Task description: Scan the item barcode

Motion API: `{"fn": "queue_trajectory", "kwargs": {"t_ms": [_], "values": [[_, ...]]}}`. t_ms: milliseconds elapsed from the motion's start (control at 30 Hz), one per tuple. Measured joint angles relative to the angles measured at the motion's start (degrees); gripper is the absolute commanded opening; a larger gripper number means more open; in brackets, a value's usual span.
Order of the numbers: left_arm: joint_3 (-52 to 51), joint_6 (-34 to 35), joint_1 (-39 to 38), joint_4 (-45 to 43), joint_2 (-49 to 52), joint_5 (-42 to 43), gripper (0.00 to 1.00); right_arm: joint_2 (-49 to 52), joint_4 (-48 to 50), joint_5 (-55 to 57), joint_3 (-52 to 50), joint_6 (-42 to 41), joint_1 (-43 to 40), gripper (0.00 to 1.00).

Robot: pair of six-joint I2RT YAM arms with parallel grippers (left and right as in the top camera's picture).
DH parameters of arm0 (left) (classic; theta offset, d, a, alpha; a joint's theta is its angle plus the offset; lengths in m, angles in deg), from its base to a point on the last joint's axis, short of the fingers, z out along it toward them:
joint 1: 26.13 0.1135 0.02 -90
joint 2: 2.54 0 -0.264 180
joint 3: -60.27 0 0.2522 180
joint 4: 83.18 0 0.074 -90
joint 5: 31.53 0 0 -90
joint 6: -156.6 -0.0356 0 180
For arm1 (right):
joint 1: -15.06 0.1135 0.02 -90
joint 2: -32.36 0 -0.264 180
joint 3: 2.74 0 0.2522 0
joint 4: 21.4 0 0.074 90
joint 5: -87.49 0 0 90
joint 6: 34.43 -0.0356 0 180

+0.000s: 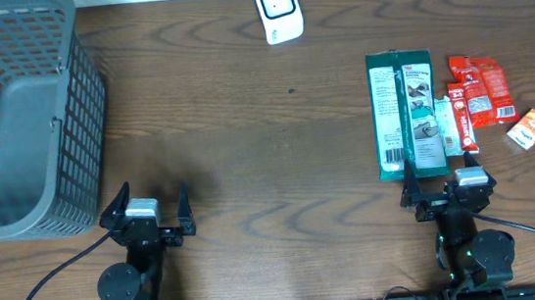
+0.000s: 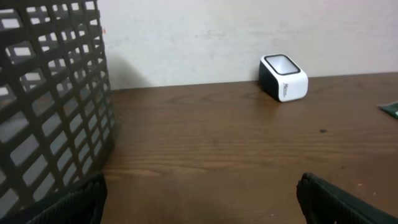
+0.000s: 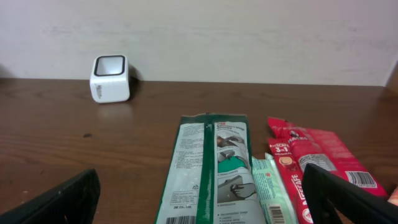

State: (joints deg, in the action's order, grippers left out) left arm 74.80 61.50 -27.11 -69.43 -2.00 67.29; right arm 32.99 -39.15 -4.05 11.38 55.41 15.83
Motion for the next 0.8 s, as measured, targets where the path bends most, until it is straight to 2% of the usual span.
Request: {"fn": "queue_trajectory", "kwargs": {"t_ms": [300,533,800], "values": [[-0.3,1.9,0.0,-6.6,0.0,-0.2,0.98,0.0,0.0,0.0,0.0,0.0,0.0,0.99],[-0.3,2.1,0.0,-0.8,0.0,-0.2,0.98,0.0,0.0,0.0,0.0,0.0,0.0,0.99],[-0.2,2.2,0.0,0.4,0.0,-1.0,0.98,0.0,0.0,0.0,0.0,0.0,0.0,0.99]]}}
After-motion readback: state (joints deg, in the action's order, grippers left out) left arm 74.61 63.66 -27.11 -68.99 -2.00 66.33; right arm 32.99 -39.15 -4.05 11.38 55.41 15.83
